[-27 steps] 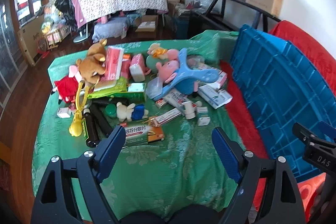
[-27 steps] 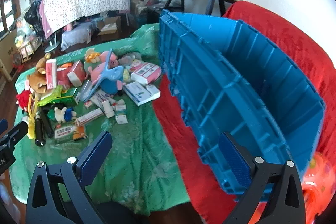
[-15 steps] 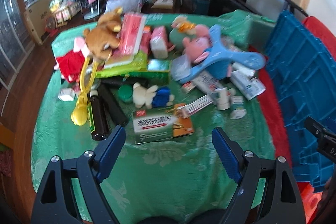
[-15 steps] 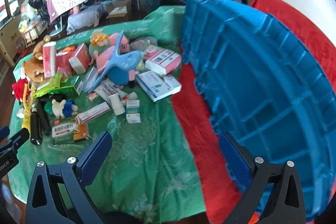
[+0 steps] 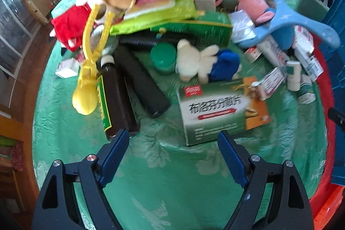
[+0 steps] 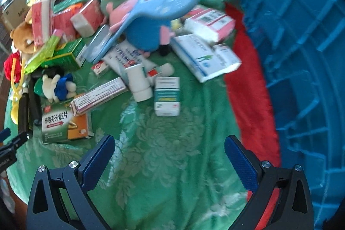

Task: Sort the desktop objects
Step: 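Move both tools toward the pile of toys and medicines, then grasp the yellow toy clamp with the left tool while the right tool grasps the white plush bear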

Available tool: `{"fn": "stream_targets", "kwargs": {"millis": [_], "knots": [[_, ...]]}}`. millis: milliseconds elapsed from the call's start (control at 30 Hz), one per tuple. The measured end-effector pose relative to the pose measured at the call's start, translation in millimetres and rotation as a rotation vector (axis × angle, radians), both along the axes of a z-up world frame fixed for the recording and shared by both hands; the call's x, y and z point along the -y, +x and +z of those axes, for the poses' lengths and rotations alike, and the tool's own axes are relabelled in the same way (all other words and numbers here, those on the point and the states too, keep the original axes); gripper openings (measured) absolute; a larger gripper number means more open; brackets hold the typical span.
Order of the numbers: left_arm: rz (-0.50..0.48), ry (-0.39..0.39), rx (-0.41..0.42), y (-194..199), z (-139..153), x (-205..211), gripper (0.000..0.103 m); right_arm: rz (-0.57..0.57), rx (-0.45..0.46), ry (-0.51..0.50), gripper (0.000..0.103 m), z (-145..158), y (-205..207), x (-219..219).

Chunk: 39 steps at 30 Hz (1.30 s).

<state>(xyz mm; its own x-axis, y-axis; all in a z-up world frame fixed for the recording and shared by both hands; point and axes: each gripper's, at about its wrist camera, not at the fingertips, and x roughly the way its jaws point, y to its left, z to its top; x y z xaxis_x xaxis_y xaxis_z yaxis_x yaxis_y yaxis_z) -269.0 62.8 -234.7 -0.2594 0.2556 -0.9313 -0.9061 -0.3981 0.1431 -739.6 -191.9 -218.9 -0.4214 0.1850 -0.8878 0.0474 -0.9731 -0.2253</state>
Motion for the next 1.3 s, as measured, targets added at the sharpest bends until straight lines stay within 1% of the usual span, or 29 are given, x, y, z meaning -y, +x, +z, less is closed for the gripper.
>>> {"fn": "stream_targets", "kwargs": {"millis": [33, 67, 100, 167, 233, 267, 333, 400, 433, 467, 500, 533, 600, 700, 733, 867, 900, 933, 967, 1033, 1067, 1133, 1167, 1233, 1267, 1300], "knots": [[0.004, -0.005, 0.003, -5.1, -3.1, 1.3, 0.084, 0.009, 0.004, -0.001, 0.103, -2.5, -3.1, 4.1], [-0.017, -0.007, 0.009, -10.7, -4.9, 2.9, 0.084, 0.028, 0.007, -0.001, 0.103, -5.9, -8.2, 11.1], [-0.008, -0.002, 0.007, -18.8, -5.5, 4.9, 0.084, 0.042, 0.009, -0.002, 0.103, -7.8, -12.0, 16.8], [-0.005, 0.016, -0.016, -36.5, -1.0, 7.8, 0.084, 0.086, 0.016, -0.020, 0.102, -12.0, -22.3, 32.5], [0.023, 0.034, -0.068, -58.8, 8.1, 8.1, 0.084, 0.111, 0.021, -0.039, 0.102, -15.2, -30.4, 49.5], [0.017, 0.046, -0.098, -69.8, 13.9, 7.4, 0.084, 0.145, 0.029, -0.053, 0.102, -18.0, -36.1, 62.6], [0.022, 0.066, -0.158, -94.6, 24.9, 3.5, 0.084, 0.175, 0.035, -0.074, 0.102, -21.9, -44.3, 83.1], [0.020, 0.072, -0.196, -121.9, 27.5, -2.6, 0.084, 0.226, 0.044, -0.082, 0.099, -28.9, -51.4, 108.8], [0.020, 0.051, -0.194, -136.7, 24.1, -5.6, 0.084, 0.256, 0.053, -0.082, 0.095, -33.2, -55.3, 122.1], [-0.014, 0.046, -0.182, -145.6, 22.5, -9.1, 0.084, 0.279, 0.063, -0.082, 0.089, -37.0, -58.6, 133.7], [-0.015, 0.040, -0.168, -157.9, 17.3, -10.0, 0.084, 0.266, 0.062, -0.097, 0.085, -40.4, -61.6, 142.6], [-0.019, 0.032, -0.148, -164.9, 12.1, -10.9, 0.084, 0.281, 0.069, -0.100, 0.082, -43.3, -64.8, 151.4], [-0.046, 0.019, -0.121, -174.4, 0.9, -13.6, 0.084, 0.307, 0.089, -0.102, 0.082, -53.5, -75.6, 168.4], [-0.075, 0.004, -0.123, -180.0, -12.3, -17.1, 0.084, 0.334, 0.106, -0.085, 0.082, -63.9, -86.0, 187.5], [-0.085, -0.002, -0.121, -181.2, -16.0, -19.6, 0.084, 0.319, 0.102, -0.090, 0.082, -66.2, -87.8, 192.0], [-0.140, -0.027, -0.099, -185.1, -33.1, -29.8, 0.084, 0.380, 0.128, -0.032, 0.082, -80.1, -98.3, 214.1], [-0.152, -0.034, -0.096, -184.0, -37.7, -32.4, 0.084, 0.381, 0.131, -0.018, 0.082, -83.2, -99.6, 217.6], [-0.160, -0.042, -0.097, -183.1, -40.1, -34.3, 0.081, 0.392, 0.137, 0.001, 0.082, -87.7, -102.2, 221.4], [-0.168, -0.044, -0.084, -182.8, -43.4, -35.7, 0.080, 0.403, 0.145, 0.019, 0.082, -93.4, -105.7, 225.6], [-0.159, -0.034, -0.048, -186.6, -44.1, -38.0, 0.079, 0.407, 0.157, 0.024, 0.083, -102.4, -110.5, 231.4], [-0.186, -0.035, -0.037, -187.1, -44.6, -38.7, 0.079, 0.403, 0.170, 0.018, 0.084, -108.3, -113.4, 234.0], [-0.184, -0.031, -0.002, -190.8, -46.3, -41.2, 0.077, 0.409, 0.204, 0.001, 0.090, -122.4, -119.1, 239.1], [-0.209, -0.029, 0.009, -191.6, -47.0, -42.2, 0.075, 0.406, 0.216, 0.006, 0.093, -128.9, -121.2, 240.2], [-0.223, -0.018, 0.021, -192.3, -47.0, -43.3, 0.074, 0.383, 0.237, -0.005, 0.096, -140.5, -123.8, 239.4], [-0.267, -0.015, 0.026, -192.0, -47.0, -43.7, 0.072, 0.372, 0.260, -0.028, 0.102, -148.6, -126.0, 237.3], [-0.289, -0.014, 0.034, -191.9, -47.1, -44.1, 0.072, 0.369, 0.253, -0.037, 0.103, -150.8, -126.1, 236.8]]}}
